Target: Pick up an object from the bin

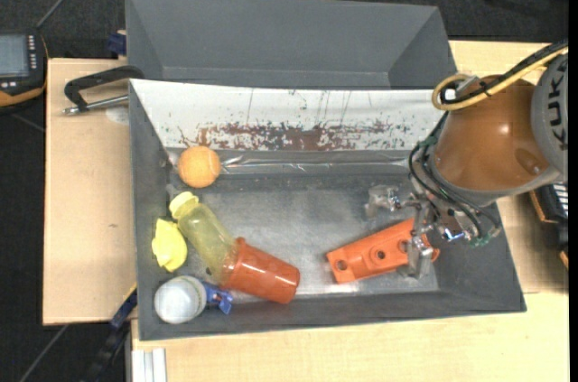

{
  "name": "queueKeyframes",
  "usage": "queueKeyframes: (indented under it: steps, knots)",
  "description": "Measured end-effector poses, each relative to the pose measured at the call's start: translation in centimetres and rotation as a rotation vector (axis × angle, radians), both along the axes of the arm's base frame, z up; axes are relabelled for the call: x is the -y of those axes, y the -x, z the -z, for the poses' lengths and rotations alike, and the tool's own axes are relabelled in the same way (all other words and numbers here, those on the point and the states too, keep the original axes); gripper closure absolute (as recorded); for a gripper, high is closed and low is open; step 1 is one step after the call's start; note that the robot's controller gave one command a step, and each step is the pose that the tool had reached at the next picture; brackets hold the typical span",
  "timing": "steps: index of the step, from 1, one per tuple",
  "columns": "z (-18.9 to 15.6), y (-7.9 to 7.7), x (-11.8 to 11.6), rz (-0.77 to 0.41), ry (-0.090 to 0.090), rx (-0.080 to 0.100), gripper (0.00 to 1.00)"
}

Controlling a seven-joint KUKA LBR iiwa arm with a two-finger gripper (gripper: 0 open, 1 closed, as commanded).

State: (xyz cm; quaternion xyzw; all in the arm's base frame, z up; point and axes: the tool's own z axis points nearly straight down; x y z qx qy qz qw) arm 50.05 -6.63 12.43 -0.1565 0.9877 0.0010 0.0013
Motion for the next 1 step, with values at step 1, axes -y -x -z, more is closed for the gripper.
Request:
queueKeyframes:
  steps: [1]
  knots:
    - [4.77, 0.42, -0.68, -0.244, 0.001, 0.002, 0.0]
